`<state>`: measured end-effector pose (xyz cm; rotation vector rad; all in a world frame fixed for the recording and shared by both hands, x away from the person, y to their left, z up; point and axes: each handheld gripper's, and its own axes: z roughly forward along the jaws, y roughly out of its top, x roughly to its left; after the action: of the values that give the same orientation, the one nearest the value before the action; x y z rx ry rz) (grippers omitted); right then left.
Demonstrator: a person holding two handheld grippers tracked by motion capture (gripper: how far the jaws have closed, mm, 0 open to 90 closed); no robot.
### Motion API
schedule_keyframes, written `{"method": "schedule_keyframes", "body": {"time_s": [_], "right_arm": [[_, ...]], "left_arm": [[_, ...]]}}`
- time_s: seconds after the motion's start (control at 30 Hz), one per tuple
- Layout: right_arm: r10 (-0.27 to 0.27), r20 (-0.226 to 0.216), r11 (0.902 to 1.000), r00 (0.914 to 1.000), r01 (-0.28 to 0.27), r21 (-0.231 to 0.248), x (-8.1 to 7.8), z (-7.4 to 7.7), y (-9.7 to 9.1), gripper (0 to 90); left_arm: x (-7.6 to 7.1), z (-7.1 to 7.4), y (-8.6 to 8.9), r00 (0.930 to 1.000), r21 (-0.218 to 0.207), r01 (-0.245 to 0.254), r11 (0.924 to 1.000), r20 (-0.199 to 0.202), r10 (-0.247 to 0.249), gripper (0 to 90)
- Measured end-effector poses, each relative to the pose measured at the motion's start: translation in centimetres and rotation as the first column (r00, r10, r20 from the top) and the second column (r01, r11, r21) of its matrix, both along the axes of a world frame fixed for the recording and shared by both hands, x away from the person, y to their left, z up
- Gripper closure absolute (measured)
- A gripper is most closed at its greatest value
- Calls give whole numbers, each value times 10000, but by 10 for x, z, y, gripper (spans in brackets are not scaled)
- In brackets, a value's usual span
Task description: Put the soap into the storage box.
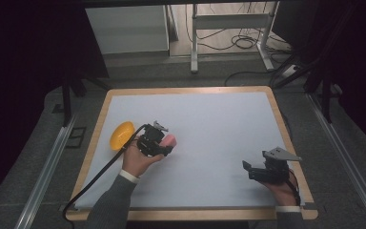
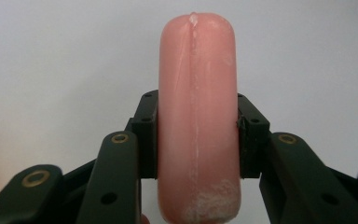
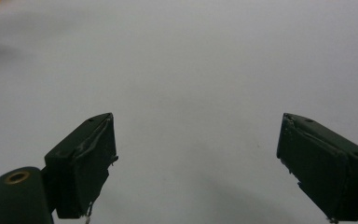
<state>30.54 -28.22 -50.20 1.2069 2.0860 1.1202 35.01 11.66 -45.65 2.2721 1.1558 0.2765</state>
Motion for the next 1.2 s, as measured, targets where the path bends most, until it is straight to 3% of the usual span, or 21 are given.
{"method": "schedule_keyframes", "body": {"time_s": [0.2,0.53,0.83,1.2], "right_arm": [[40,4,10000,10000,-40,4,0,0,1,114],[-38,-31,10000,10000,38,-51,0,-1,0,114],[-35,18,10000,10000,35,1,0,0,0,114],[-19,13,10000,10000,19,-91,0,-1,2,114]], "left_arm": [[2,2,7,9999,-58,-83,9999,-68,83,600],[4,13,26,9987,-115,-436,9990,259,439,600],[14,19,44,9963,60,-840,9964,207,839,600],[21,25,66,9913,-22,-1306,9914,177,1306,600]]}}
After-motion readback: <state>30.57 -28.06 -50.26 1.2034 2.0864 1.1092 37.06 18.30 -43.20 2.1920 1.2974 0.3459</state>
